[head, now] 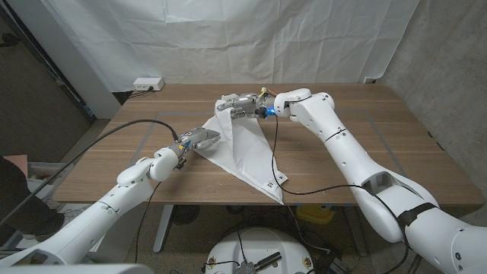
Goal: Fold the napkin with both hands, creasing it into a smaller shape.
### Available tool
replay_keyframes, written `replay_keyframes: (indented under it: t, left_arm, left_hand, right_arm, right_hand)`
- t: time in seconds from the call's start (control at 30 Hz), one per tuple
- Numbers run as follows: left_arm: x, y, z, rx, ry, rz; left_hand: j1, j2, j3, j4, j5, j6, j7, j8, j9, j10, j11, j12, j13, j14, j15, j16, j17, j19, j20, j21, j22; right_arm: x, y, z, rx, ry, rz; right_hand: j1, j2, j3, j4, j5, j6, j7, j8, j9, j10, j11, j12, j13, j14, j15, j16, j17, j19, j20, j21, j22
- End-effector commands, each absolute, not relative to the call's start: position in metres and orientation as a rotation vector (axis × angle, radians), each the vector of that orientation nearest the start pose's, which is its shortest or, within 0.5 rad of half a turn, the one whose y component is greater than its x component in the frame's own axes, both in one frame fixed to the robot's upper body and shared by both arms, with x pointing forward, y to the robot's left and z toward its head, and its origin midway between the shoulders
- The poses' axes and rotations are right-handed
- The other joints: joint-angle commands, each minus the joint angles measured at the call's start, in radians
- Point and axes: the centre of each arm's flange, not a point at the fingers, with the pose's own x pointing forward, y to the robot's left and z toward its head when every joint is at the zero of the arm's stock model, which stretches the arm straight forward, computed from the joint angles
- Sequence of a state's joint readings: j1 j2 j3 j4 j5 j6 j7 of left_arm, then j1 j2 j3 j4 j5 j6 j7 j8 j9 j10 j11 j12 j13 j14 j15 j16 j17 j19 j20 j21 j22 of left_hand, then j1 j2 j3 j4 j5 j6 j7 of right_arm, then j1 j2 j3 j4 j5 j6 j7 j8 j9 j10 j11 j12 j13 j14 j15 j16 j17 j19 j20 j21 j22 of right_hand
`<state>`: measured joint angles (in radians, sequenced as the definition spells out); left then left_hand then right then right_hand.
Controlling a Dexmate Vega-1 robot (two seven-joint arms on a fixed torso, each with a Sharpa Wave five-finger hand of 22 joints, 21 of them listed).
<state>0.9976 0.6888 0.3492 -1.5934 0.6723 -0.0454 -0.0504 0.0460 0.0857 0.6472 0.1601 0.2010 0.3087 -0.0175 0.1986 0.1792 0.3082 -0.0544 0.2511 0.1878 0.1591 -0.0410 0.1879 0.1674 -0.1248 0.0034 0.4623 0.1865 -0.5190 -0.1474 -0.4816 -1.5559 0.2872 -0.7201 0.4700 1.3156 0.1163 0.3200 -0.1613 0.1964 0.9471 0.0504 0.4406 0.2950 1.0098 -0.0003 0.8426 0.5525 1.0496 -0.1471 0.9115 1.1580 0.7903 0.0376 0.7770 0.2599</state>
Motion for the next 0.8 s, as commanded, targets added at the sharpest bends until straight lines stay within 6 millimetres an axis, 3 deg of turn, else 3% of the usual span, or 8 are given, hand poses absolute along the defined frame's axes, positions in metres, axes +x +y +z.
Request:
replay_keyframes:
  t: [0.03, 0.8]
  left_arm:
    - [0.616, 0.281, -0.069, 1.426, -0.500, -0.055]
    - [0.609, 0.282, -0.063, 1.394, -0.541, -0.027]
  left_hand:
    - [-0.002, 0.060, 0.008, 0.001, 0.001, -0.004, 0.000, -0.003, 0.002, 0.007, 0.004, 0.001, 0.003, 0.007, -0.030, -0.003, 0.000, 0.000, -0.001, -0.004, 0.001]
    - [-0.004, 0.060, 0.010, -0.001, 0.001, 0.001, -0.004, -0.004, 0.002, 0.016, 0.000, -0.003, 0.003, 0.012, -0.034, -0.004, 0.000, 0.007, 0.003, -0.005, 0.001]
  right_arm:
    - [0.619, 0.013, 0.051, -0.357, -0.065, 0.872]
    - [0.635, 0.032, 0.036, -0.255, -0.035, 0.856]
  right_hand:
    - [0.010, -0.006, 0.001, 0.001, -0.002, 0.061, 0.048, -0.007, 0.000, 0.013, 0.001, -0.006, -0.002, 0.045, -0.075, -0.008, -0.007, -0.009, -0.002, 0.013, -0.003]
    - [0.013, -0.005, -0.014, 0.002, -0.001, 0.064, 0.042, -0.016, 0.004, 0.014, -0.003, -0.019, -0.009, 0.058, -0.076, -0.040, -0.039, -0.025, -0.008, 0.051, -0.018]
